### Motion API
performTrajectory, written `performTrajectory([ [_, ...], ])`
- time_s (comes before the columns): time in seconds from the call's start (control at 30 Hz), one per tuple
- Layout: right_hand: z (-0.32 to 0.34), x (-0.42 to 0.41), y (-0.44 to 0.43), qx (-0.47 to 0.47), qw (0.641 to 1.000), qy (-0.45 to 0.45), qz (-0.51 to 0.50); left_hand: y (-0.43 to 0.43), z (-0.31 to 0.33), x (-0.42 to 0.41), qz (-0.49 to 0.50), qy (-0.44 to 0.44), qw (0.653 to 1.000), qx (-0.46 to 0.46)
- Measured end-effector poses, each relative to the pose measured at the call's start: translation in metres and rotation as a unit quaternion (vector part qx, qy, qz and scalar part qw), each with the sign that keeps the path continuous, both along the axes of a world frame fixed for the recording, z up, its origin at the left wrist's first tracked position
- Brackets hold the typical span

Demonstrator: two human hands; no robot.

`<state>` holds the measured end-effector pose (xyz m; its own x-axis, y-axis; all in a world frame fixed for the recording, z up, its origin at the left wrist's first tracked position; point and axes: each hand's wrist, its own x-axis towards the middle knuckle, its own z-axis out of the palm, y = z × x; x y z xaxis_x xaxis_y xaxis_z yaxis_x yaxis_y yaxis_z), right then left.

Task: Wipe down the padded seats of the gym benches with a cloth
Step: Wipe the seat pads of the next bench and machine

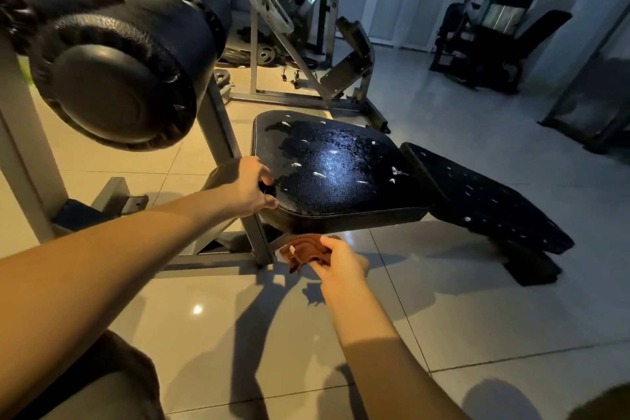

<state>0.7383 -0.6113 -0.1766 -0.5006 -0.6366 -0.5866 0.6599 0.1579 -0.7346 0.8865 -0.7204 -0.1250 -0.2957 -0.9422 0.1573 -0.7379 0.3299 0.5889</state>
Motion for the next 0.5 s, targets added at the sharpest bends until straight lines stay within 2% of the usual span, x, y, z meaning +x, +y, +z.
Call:
performTrajectory([
  [0.1,0.001,0.004,-0.007,-0.029,0.999,0.002,-0.013,-0.004,-0.004,0.003,0.010,-0.016,1.000,0.001],
  [0.23,-0.013,0.018,0.000,0.040,0.999,0.016,0.025,-0.004,-0.008,0.004,0.010,-0.006,1.000,0.002],
  [0.3,-0.014,0.019,-0.001,0.021,0.999,0.024,0.026,-0.005,-0.009,0.004,0.007,-0.016,1.000,-0.008],
  [0.4,-0.011,0.018,-0.010,-0.023,0.999,0.040,0.000,-0.004,-0.007,0.006,0.021,-0.026,0.999,-0.006],
  [0.5,-0.023,0.010,-0.013,0.012,0.999,0.024,-0.022,-0.005,-0.007,0.006,0.013,-0.027,1.000,-0.009],
])
